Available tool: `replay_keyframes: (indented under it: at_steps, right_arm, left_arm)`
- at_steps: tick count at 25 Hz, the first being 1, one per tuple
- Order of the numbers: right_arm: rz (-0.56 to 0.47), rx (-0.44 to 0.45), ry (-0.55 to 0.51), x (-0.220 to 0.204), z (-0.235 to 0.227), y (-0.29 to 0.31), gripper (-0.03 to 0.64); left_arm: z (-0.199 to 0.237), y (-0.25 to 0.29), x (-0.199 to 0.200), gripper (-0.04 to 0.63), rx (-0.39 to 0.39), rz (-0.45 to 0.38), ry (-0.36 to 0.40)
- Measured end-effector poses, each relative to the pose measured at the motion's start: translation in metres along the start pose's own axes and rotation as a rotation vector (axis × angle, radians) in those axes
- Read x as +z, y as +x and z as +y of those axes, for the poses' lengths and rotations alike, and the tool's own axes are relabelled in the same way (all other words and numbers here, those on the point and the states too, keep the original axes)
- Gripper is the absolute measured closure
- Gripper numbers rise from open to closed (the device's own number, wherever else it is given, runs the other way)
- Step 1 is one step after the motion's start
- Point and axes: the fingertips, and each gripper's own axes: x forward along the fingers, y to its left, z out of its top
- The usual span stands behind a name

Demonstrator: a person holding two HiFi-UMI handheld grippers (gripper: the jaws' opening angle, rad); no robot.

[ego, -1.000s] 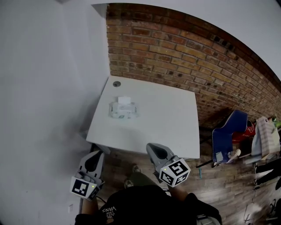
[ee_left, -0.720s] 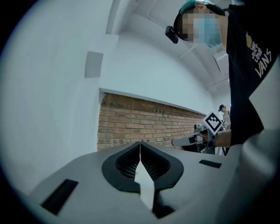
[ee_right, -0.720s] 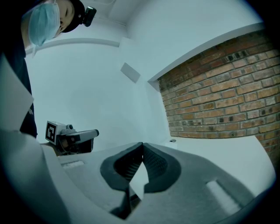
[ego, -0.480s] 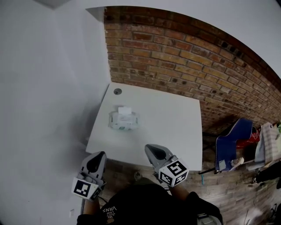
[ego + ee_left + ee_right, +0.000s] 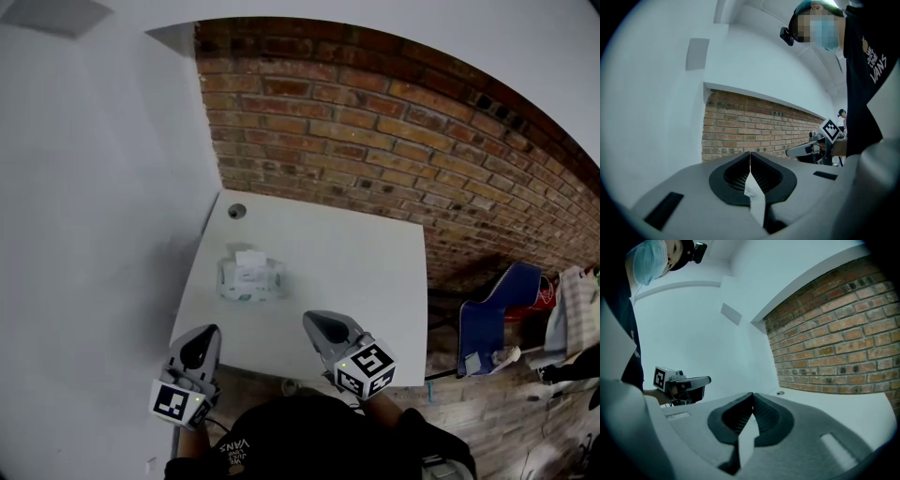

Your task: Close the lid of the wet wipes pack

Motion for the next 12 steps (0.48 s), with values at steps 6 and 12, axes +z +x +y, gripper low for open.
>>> replay_keyframes:
  at_steps: [6,12]
  right_arm:
    - [0.009,-0.005,0.02,-0.005,-0.027,0.006,0.62]
    - [0.015,-0.032,0.05,-0.006,-0.033,0.023,0.62]
  left_arm:
    - [-0.012,0.037,-0.001,0.594,-0.038,0.028,-0.039]
    - [0.005,0.056,-0.002,0.594,-0.081,0.053,-0.041]
